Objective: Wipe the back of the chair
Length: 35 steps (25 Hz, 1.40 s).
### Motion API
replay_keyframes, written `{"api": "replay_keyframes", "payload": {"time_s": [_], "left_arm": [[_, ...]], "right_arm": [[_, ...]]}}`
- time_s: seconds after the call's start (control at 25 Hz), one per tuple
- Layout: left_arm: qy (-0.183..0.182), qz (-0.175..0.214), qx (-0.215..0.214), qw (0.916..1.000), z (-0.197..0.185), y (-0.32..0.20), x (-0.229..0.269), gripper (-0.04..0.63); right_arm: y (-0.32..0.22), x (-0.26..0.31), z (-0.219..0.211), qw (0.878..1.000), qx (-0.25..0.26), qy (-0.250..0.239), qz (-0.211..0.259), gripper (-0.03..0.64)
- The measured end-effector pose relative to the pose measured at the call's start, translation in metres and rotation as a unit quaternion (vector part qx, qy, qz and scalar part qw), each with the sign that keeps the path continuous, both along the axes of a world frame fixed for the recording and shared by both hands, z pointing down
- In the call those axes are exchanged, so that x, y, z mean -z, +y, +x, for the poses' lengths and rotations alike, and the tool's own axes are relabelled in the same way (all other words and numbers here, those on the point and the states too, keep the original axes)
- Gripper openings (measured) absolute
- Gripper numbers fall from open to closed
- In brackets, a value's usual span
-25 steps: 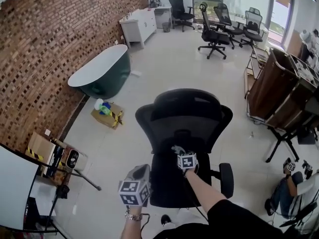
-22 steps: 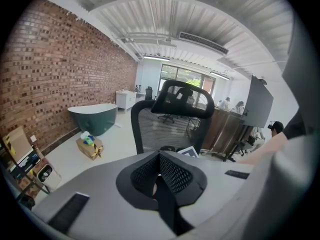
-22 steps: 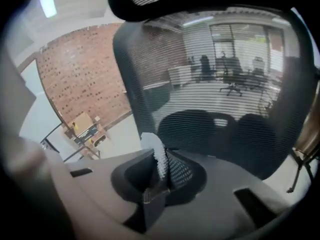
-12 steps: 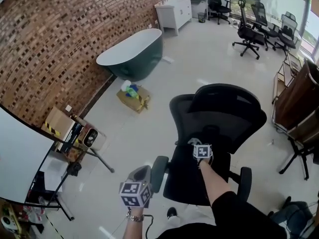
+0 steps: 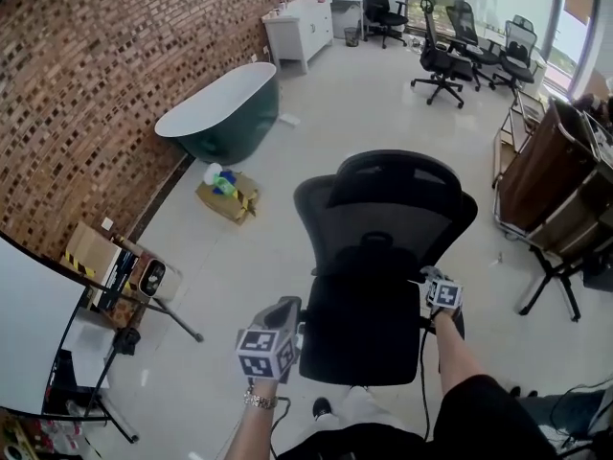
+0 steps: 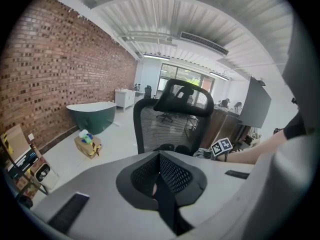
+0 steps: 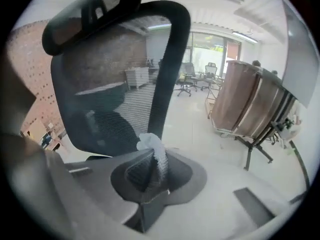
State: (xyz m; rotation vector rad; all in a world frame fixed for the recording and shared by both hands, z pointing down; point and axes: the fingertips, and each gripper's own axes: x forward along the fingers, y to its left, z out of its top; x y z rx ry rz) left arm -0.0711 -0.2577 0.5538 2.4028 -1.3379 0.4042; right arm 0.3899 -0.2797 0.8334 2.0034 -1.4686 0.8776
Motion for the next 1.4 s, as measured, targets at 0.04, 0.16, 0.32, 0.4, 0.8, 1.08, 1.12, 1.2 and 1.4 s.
{"api": "replay_keyframes", "payload": {"time_s": [0.04,0.16,0.32,0.4,0.8,1.08,1.12,1.2,1.4], "left_arm": [[0.002,0.004,-0.012,0.9999,0.009,0.002,0.003,0.003],[0.007,0.018,-0.046,0.9987,0.034,0.014,0.017,0.003],[0.018,0.04,-0.086,0.9953,0.058,0.042,0.036,0.002],[0.023,0.047,-0.101,0.9935,0.06,0.062,0.043,0.002],[0.044,0.05,-0.176,0.9821,0.084,0.156,0.05,0.002],[0.037,0.069,-0.18,0.9804,0.106,0.195,0.074,0.002],[0.035,0.073,-0.172,0.9819,0.103,0.197,0.077,0.002],[0.034,0.078,-0.154,0.9844,0.096,0.201,0.08,0.002],[0.023,0.078,-0.129,0.9883,0.087,0.228,0.08,0.002]], "right_arm": [[0.012,0.002,0.001,1.0,-0.006,-0.014,0.004,0.04],[0.035,0.039,-0.017,0.998,0.002,-0.036,0.053,0.04],[0.068,0.103,-0.062,0.99,0.029,-0.049,0.129,0.04],[0.089,0.133,-0.094,0.984,0.041,-0.061,0.161,0.04],[0.206,0.292,-0.224,0.953,0.079,-0.047,0.29,0.04],[0.252,0.359,-0.267,0.93,0.14,-0.033,0.338,0.04],[0.255,0.364,-0.272,0.927,0.15,-0.035,0.341,0.04],[0.262,0.37,-0.281,0.923,0.163,-0.042,0.346,0.04],[0.288,0.38,-0.304,0.914,0.202,-0.065,0.347,0.04]]}}
